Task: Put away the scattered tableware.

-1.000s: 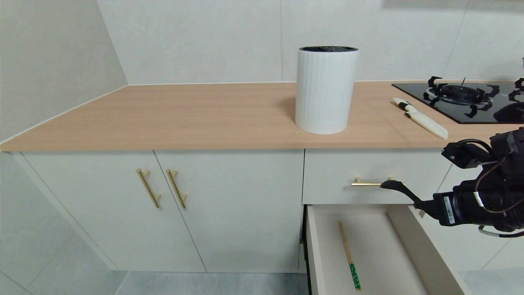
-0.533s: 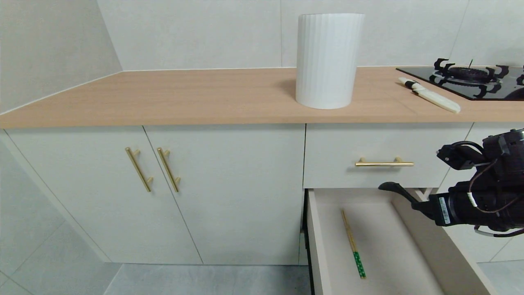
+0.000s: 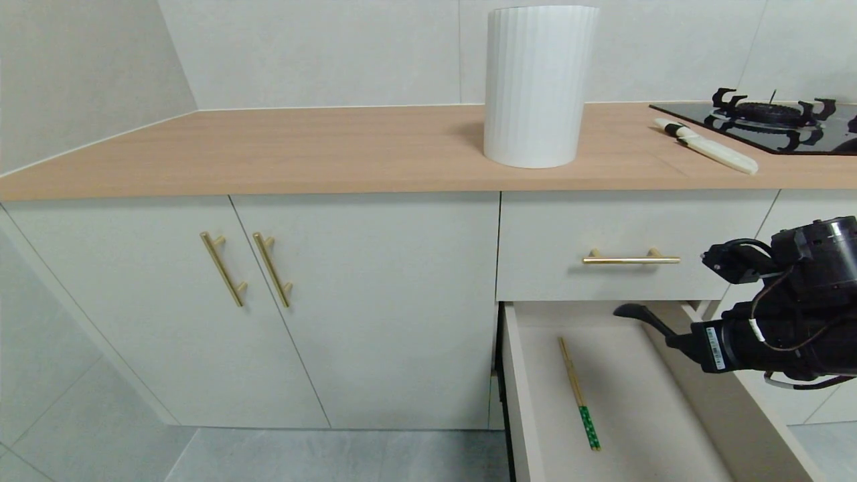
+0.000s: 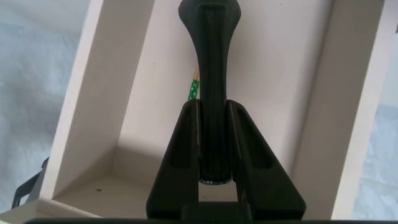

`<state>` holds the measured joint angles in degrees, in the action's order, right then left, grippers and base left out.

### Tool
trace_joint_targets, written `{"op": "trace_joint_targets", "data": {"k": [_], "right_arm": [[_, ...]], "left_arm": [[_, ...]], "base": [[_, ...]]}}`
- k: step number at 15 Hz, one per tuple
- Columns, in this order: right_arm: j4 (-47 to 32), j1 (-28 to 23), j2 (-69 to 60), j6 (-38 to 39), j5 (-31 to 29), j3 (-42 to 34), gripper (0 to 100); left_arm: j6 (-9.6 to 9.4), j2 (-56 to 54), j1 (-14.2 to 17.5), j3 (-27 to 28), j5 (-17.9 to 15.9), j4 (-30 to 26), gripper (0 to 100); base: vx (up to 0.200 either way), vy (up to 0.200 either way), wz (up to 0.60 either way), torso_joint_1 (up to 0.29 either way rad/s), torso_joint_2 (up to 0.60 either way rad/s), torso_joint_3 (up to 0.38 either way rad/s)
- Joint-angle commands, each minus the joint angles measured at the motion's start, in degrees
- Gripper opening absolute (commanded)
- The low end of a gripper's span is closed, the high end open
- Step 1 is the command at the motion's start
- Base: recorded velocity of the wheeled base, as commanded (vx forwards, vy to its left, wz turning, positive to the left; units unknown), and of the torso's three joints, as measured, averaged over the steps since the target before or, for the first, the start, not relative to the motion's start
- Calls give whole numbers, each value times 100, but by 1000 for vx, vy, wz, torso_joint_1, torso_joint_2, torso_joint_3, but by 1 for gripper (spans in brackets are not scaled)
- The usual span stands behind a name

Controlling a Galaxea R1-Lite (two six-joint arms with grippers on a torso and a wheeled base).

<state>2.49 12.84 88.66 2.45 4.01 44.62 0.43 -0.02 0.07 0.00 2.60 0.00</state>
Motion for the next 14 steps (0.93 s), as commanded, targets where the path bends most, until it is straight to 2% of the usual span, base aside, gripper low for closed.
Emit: {"op": "trace_joint_targets", "data": {"k": [1,4,5,9,14], "right_arm": [[173,8,477,-122,-6,-76,0],[525,167,1338,-113,-340,-76,0],[1245,246,2067,10,-717,-199,0],[3065,307,3562,142,-1034,-436,0],[4084,404,4563,142,-1412,-463,0]], "left_arm": [[1,2,1,0,4,0,100],[1,2,1,0,4,0,100],[1,2,1,0,4,0,100],[1,2,1,0,4,0,100],[1,2,1,0,4,0,100]], "base": [[0,0,0,0,0,0],[0,0,0,0,0,0],[0,0,0,0,0,0],[0,0,0,0,0,0],[0,0,0,0,0,0]]}}
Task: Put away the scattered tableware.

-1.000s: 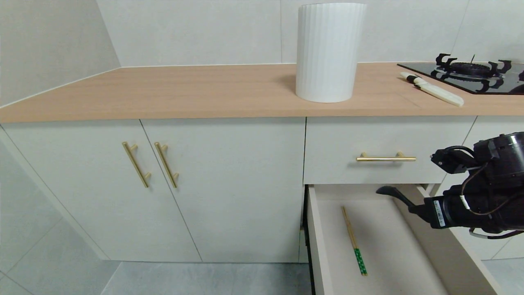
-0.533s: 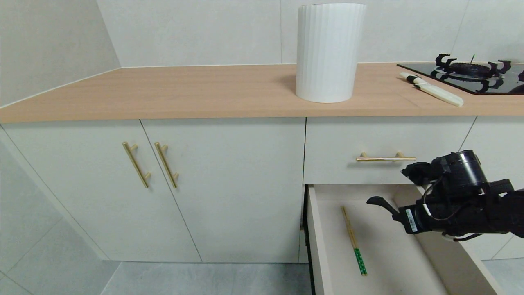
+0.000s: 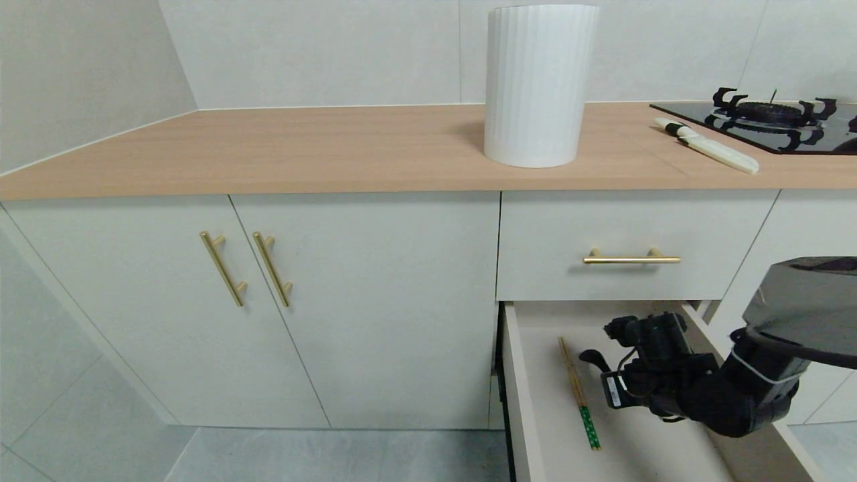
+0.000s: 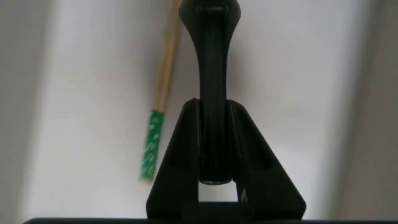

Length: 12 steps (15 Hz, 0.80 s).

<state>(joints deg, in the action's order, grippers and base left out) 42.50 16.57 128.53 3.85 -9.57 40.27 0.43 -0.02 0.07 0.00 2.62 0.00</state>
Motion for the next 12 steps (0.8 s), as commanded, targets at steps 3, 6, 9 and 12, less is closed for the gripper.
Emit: {"op": "trace_joint_targets", "data": {"k": [3,6,9,12], "right_arm": [[206,31,779,1,-71,-36,0],[321,13,806,1,-133,-19,0],[382,4,823,28,-133,-19,0],[391,4,823,28,-133,-10,100]], "left_arm": [[1,2,1,0,2,0,100],[1,2,1,0,2,0,100],[1,2,1,0,2,0,100],[-8,2,1,0,2,0,100]], "base": [[0,0,0,0,0,0],[0,0,0,0,0,0],[0,0,0,0,0,0],[0,0,0,0,0,0]]}}
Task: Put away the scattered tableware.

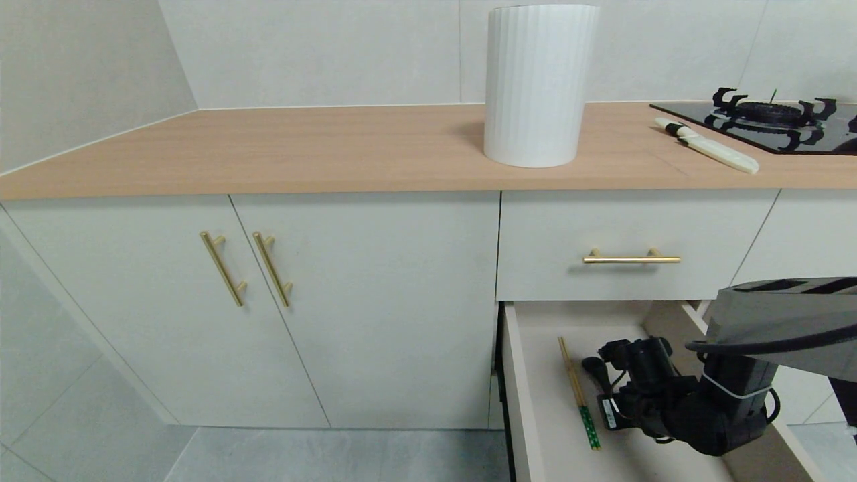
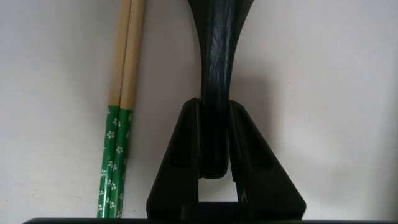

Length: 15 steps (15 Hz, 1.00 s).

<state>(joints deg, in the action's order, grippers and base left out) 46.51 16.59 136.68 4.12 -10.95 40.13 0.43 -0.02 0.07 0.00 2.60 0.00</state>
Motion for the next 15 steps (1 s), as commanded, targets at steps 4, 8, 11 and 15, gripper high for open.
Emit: {"op": "trace_joint_targets", "data": {"k": [4,8,11,15], "right_arm": [[-10,-7,-71,1,5,21,100],[-116,-130,-1319,45,5,-234,100],[-1179,-139,-3007,63,66,-471,100],[-3130,-42,-4897,54,550,-392,100]], "left_arm": [[1,2,1,0,4,0,100],[1,2,1,0,4,0,100],[1,2,1,0,4,0,100],[1,2,1,0,4,0,100]], "base": [[0,0,0,0,0,0],[0,0,0,0,0,0],[0,0,0,0,0,0],[0,0,0,0,0,0]]}}
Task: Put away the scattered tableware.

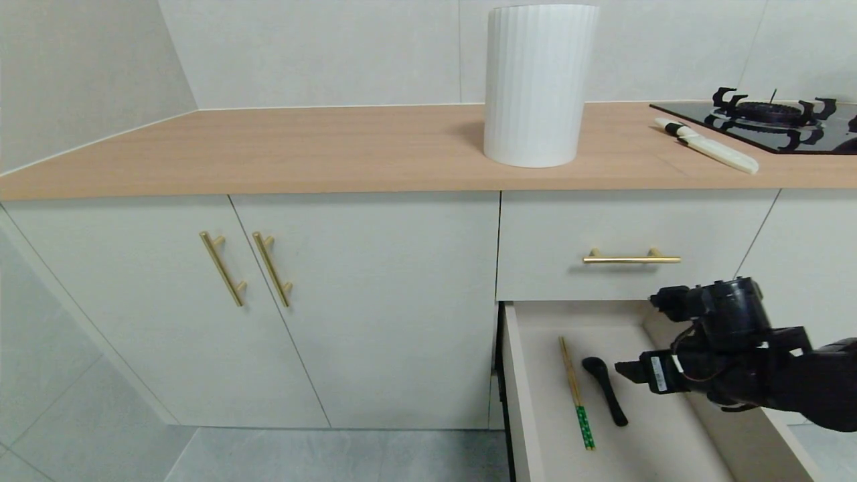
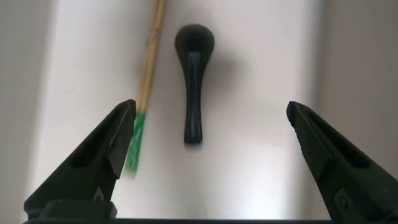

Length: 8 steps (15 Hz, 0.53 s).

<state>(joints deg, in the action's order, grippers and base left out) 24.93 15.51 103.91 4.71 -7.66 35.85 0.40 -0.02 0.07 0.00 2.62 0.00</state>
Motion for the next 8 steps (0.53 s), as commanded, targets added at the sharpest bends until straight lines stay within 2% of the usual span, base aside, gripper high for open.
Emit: {"op": "trace_joint_targets", "data": {"k": [1,4,8], "right_arm": [[-1447,207,-1910,4,221,80,100],[-2036,515,-2358,-14,194,97,100],[-2062,673,-2384,-49,177,1,100]], "left_arm": [[4,2,1,0,2,0,100],[-5,2,1,0,2,0,100],[4,2,1,0,2,0,100]], "base": [[0,0,0,0,0,0],[0,0,0,0,0,0],[0,0,0,0,0,0]]}}
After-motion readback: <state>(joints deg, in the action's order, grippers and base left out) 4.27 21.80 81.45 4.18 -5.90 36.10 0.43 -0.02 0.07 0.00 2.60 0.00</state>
